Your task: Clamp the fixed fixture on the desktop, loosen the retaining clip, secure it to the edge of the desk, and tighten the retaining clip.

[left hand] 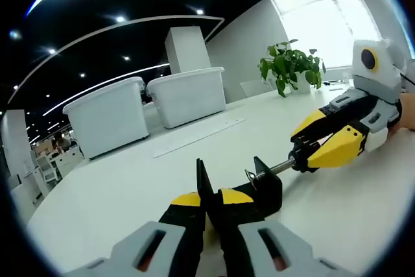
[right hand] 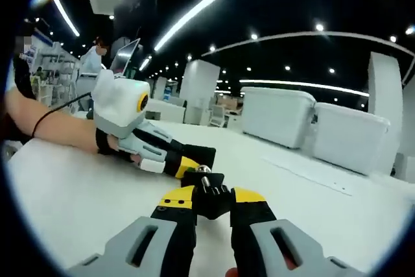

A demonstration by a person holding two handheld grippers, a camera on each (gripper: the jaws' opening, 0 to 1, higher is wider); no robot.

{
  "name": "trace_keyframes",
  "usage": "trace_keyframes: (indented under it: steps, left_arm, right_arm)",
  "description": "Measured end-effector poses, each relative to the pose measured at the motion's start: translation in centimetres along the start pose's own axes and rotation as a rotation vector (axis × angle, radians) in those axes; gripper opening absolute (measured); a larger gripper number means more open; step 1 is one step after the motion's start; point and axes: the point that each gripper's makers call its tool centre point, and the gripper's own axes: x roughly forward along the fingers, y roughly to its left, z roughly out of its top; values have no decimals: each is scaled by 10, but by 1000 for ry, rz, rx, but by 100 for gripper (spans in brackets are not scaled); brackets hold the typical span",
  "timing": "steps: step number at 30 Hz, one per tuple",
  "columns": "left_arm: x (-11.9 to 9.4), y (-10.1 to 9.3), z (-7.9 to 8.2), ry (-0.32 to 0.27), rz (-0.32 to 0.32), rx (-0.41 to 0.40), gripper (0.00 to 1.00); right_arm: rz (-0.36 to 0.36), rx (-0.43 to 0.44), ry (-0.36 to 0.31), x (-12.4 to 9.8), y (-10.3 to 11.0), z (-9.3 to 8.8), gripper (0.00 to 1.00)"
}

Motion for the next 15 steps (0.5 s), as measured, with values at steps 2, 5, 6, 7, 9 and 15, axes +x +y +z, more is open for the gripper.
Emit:
trace_keyframes:
  steps: [2,5,6,7,9,15]
  left_arm:
    - [0,0,1,-1,0,1,8]
    - [2,1,1,-1,0,2,8]
    - [2,1,1,-1,0,2,8]
    - [3,1,1,-1,0,1,8]
    - [3,1,1,-1,0,1,8]
    - [10,4,1,-1,-6,4,8]
  right_arm:
    - [-8,-65,3,-2,7,2,19]
    - [-13,-146,5,2,3,2,19]
    - [-17,-171,7,2,-3,1,19]
    - [-18,-188,9,2,-2,0,19]
    - [-18,-186,8,1,0,0,19]
    - [-11,-75,16,0,-4,-2,20]
